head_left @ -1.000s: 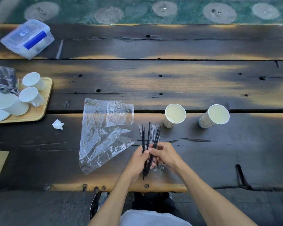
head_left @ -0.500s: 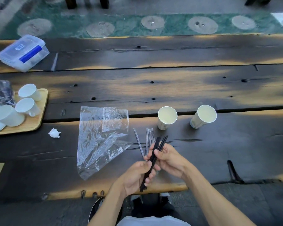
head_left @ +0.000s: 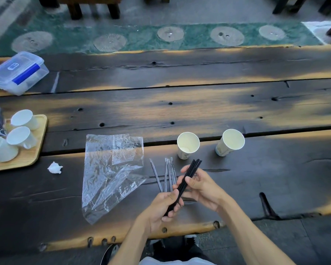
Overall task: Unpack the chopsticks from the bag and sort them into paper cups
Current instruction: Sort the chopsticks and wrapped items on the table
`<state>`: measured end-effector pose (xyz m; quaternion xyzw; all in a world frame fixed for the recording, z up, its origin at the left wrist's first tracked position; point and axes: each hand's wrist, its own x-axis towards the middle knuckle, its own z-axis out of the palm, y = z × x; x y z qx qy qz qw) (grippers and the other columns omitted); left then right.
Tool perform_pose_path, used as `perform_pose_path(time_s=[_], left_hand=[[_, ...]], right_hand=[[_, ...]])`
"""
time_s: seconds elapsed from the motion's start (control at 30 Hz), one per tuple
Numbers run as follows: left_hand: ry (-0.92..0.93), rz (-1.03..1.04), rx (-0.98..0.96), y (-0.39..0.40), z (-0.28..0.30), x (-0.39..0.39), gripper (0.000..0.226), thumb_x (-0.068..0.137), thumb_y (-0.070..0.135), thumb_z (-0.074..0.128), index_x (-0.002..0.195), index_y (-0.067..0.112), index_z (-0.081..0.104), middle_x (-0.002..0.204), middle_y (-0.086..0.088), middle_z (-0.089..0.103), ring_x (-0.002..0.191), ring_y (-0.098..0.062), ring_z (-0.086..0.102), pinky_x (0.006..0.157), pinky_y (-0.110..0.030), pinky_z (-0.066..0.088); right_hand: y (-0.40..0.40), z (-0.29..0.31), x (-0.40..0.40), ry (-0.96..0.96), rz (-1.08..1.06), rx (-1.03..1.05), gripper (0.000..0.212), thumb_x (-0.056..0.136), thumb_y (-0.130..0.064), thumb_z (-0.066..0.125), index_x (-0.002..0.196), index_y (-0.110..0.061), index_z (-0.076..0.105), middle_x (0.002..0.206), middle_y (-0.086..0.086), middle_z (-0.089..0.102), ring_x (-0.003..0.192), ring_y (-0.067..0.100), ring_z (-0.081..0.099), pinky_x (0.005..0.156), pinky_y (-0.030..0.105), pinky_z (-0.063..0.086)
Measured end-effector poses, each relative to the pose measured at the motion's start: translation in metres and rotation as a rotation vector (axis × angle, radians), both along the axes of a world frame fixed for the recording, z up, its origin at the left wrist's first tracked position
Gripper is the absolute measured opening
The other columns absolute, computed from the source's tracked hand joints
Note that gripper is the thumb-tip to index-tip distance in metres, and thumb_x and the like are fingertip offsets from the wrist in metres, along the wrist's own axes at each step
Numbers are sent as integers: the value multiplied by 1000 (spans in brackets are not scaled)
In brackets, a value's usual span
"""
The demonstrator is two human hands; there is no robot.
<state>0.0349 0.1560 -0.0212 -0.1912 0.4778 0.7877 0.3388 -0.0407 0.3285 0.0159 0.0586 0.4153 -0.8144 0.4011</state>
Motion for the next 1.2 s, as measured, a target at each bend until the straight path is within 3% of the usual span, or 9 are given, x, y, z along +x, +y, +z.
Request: perform_pose_path(time_s=[0.07, 0.23, 0.4, 0.53, 0.8, 0.97, 1.07, 1.2], left_hand=[[18, 33, -42, 3, -1, -6, 42, 89, 47, 63, 87, 5, 64, 63, -5, 55, 44, -9, 40, 34, -18, 21], [-4, 189, -166, 8, -7, -15, 35, 94, 39, 60, 100, 4, 62, 70, -8, 64, 49, -15, 53, 42, -21, 40], [-87, 309, -614, -16, -34, -7, 22, 100, 25, 54, 90, 7, 64, 64, -3, 60, 43, -10, 46, 39, -21, 34], [-180, 390, -714, -31, -57, 4, 15, 98, 11, 53, 85, 8, 61, 70, -6, 60, 54, -16, 49, 46, -23, 39], [-264, 311, -769, -31, -76, 7, 11, 89, 8, 54, 83, 13, 62, 84, -7, 63, 72, -22, 55, 68, -34, 45], [-268, 296, -768, -31, -75, 7, 10, 90, 10, 54, 85, 15, 61, 88, -7, 61, 77, -22, 54, 71, -35, 44], [-258, 294, -778, -30, -72, 6, 11, 91, 10, 54, 84, 15, 61, 90, -8, 62, 80, -23, 54, 76, -36, 44], [-239, 273, -821, -27, -67, 4, 10, 92, 9, 54, 88, 13, 62, 96, -14, 66, 84, -31, 59, 82, -42, 50]], right_hand=[[0, 3, -3, 18, -27, 45, 18, 91, 0, 60, 104, -6, 50, 90, 20, 62, 93, 39, 65, 84, 58, 48], [-5, 15, -19, 105, -232, 274, 15, 97, 7, 48, 92, -7, 51, 87, 18, 65, 88, 35, 69, 76, 48, 60], [8, 34, -65, 192, -634, 171, 21, 100, 7, 41, 92, -10, 51, 87, 14, 70, 91, 32, 69, 88, 49, 57], [8, 33, -100, 229, -794, 200, 22, 102, 4, 40, 93, -13, 49, 89, 10, 69, 92, 30, 68, 91, 46, 58], [-22, 2, -120, 461, -615, 683, 23, 96, 0, 48, 91, -20, 56, 94, 6, 71, 92, 17, 68, 92, 34, 52], [-25, -5, -124, 511, -534, 735, 21, 96, -1, 51, 92, -20, 59, 102, 8, 71, 98, 15, 67, 92, 28, 51], [-24, -7, -125, 505, -496, 745, 14, 98, -4, 52, 107, -8, 62, 110, 8, 70, 101, 12, 65, 92, 23, 49], [-11, -4, -120, 499, -514, 793, 31, 100, -19, 52, 129, -8, 57, 124, -1, 63, 109, 5, 59, 86, 2, 43]])
